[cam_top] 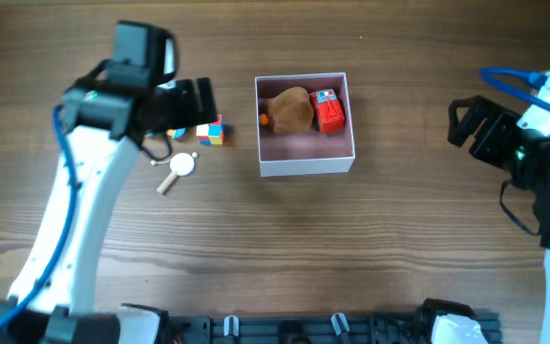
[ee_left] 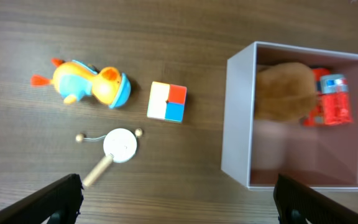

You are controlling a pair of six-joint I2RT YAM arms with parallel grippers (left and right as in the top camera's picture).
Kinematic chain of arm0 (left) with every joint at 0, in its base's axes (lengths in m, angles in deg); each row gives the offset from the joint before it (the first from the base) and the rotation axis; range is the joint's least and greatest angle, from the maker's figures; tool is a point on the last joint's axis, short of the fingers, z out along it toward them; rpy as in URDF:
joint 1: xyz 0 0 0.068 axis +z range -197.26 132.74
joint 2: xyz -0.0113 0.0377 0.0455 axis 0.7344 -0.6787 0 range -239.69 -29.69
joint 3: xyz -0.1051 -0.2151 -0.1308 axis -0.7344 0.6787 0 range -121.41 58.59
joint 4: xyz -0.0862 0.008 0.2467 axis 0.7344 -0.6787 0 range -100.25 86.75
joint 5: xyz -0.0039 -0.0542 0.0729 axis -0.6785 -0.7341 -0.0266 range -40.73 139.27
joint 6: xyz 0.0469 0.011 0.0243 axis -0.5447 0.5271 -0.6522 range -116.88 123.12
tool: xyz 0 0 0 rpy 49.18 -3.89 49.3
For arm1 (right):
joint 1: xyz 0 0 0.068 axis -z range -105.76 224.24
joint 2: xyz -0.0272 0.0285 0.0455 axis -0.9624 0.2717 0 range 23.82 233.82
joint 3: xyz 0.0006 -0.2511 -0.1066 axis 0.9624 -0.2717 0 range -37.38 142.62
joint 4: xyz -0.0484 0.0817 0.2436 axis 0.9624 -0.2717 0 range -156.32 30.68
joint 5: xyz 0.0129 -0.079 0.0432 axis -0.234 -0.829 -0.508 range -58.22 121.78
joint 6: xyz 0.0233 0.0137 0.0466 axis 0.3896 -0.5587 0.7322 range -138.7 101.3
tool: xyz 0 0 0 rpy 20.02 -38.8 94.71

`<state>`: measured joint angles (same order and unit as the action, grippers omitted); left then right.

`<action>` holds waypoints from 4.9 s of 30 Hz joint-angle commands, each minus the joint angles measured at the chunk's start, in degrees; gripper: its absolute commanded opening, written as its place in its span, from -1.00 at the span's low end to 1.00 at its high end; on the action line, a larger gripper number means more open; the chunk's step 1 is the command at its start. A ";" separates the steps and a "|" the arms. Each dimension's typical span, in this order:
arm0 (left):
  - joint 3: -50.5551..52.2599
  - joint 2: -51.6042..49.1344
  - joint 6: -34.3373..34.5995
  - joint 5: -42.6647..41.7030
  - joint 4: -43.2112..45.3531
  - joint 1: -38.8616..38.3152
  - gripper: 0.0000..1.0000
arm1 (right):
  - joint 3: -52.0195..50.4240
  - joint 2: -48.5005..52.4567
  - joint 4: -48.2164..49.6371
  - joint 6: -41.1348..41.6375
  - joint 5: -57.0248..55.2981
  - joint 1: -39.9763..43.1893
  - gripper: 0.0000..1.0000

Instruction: Pack container

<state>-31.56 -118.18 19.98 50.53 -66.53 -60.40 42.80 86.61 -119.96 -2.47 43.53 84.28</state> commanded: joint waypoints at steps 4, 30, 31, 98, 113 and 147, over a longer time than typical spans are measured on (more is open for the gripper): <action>-0.35 -16.33 -1.60 4.37 7.56 -2.91 0.91 | 0.37 7.21 -0.22 0.44 -0.74 0.28 0.99; -0.09 -32.15 -2.89 6.29 14.45 -1.57 0.74 | 0.37 24.17 2.34 0.42 -0.76 0.28 0.99; -0.09 -32.59 -2.89 6.08 14.27 -1.57 0.66 | 0.37 24.17 2.62 0.44 -0.74 0.28 0.99; -16.74 -14.71 8.13 17.29 -6.84 -17.53 0.57 | 0.37 24.17 3.10 0.44 -0.74 0.28 0.99; -14.69 -29.75 1.31 8.85 -11.63 10.36 0.43 | 0.37 24.17 3.10 0.44 -0.76 0.28 0.99; -12.94 -44.06 -6.23 4.33 -1.03 10.82 -0.73 | 0.37 24.17 3.10 0.42 -0.74 0.28 0.99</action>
<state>-45.18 -159.82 14.41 56.82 -66.84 -49.80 42.80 110.56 -117.10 -2.45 43.33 84.32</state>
